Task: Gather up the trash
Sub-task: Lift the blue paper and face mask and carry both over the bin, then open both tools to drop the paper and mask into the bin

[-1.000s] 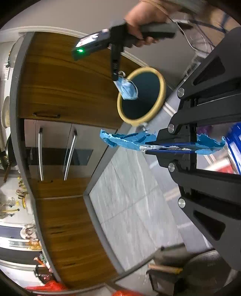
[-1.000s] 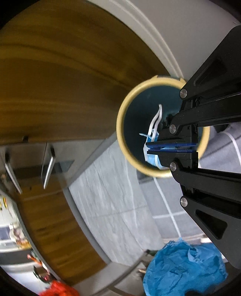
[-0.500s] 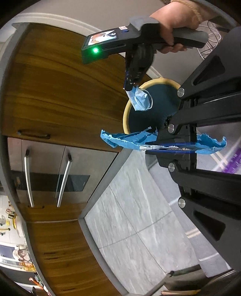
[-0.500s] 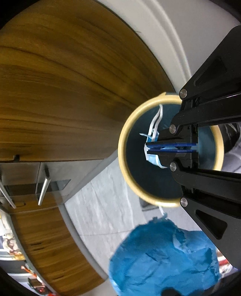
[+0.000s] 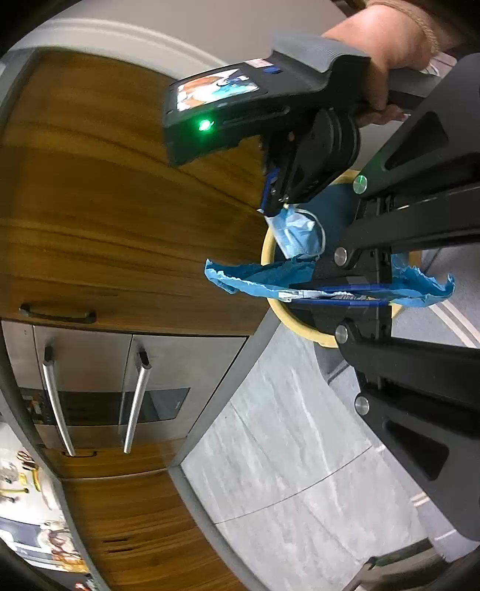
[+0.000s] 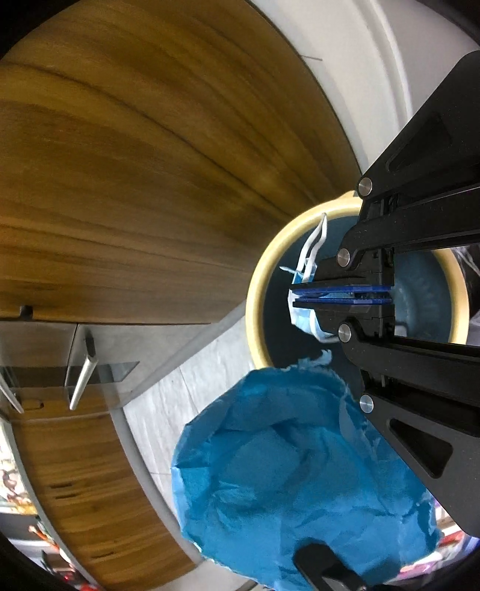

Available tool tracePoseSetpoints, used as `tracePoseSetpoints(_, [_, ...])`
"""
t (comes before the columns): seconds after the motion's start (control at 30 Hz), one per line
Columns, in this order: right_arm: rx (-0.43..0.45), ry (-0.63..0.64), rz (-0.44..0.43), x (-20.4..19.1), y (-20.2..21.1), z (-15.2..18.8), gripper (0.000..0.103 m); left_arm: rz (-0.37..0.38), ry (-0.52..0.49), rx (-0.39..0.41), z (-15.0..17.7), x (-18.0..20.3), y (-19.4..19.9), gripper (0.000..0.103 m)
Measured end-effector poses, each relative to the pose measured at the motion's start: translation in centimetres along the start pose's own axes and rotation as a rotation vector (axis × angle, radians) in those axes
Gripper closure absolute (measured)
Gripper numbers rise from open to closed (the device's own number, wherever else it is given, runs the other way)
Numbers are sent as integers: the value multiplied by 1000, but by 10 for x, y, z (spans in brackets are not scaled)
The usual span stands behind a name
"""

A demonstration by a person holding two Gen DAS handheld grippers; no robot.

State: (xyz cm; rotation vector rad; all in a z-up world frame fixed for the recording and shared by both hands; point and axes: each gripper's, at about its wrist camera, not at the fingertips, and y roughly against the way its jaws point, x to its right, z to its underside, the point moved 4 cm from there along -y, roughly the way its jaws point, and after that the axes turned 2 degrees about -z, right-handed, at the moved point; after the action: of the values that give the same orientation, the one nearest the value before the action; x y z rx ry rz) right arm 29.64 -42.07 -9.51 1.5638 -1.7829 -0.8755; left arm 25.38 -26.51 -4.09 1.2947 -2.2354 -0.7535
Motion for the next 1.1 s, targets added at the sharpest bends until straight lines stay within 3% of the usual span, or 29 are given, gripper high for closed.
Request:
tracePoseSetpoints(0.33, [-60,-94,-50,16,-19,3,100,-15,31,-86,19,-4,-42,100])
tracePoseSetpoints(0.83, [-125,-81,-84,8,-35,10,100,-88,-16,-181,36,-7,-82,99])
tracePoseSetpoints(0.93, [-133,-82,-75,9,-37,10,99,-100,-17,-183,37,-9,-81,92])
tracePoseSetpoints(1.1, [-133,-81,-70,7,-39,8,98,-118,-19,-176,37,-13,-77,68])
